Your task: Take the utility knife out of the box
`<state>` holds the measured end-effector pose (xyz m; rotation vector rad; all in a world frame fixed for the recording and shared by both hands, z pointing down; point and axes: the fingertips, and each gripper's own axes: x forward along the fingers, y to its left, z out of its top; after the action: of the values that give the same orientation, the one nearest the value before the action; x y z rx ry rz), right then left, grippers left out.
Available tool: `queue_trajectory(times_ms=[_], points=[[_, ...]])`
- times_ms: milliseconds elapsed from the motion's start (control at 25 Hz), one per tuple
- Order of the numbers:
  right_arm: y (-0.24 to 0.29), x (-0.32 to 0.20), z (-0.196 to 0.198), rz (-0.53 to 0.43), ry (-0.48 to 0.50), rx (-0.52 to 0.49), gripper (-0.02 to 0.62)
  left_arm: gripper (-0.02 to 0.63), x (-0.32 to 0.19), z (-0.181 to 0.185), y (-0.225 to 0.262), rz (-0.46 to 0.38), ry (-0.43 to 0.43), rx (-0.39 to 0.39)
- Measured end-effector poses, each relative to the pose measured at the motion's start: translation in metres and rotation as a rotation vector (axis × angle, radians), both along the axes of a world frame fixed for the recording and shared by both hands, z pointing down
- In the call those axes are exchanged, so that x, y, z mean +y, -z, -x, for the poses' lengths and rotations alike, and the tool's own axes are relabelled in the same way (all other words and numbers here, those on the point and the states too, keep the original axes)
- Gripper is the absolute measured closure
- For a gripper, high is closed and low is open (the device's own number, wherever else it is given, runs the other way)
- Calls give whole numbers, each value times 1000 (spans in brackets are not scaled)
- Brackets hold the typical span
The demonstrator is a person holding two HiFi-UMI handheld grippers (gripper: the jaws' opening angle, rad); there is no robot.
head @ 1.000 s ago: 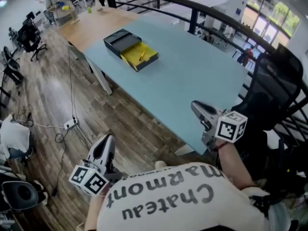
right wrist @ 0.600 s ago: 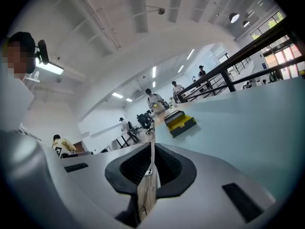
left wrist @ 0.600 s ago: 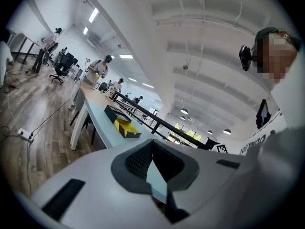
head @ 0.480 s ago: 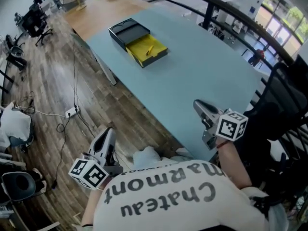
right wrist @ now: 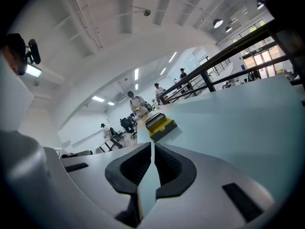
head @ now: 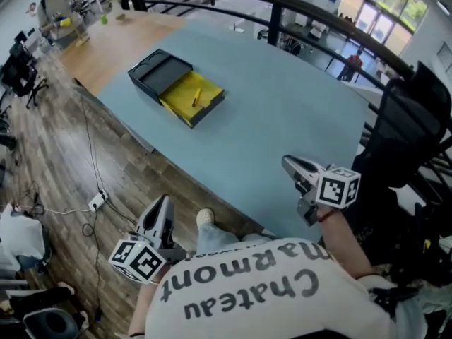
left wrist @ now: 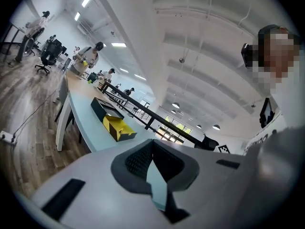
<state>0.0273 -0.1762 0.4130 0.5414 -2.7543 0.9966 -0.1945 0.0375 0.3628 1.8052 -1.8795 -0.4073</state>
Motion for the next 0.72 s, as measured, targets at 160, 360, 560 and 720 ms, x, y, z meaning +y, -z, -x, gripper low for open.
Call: queue_trajectory(times_ms=[160, 360, 560, 720], points=[[17, -11, 16, -3, -66, 12, 548, 601, -36, 38, 16, -25, -58, -5], [57, -23, 45, -54, -155, 11, 548, 601, -77, 78, 50, -70, -175, -14], [83, -36, 66, -77, -250, -9, 548, 601, -109, 118, 76, -114, -249, -12], [106, -44, 96, -72, -317, -27, 548, 601, -126, 158, 97, -133, -303, 8]])
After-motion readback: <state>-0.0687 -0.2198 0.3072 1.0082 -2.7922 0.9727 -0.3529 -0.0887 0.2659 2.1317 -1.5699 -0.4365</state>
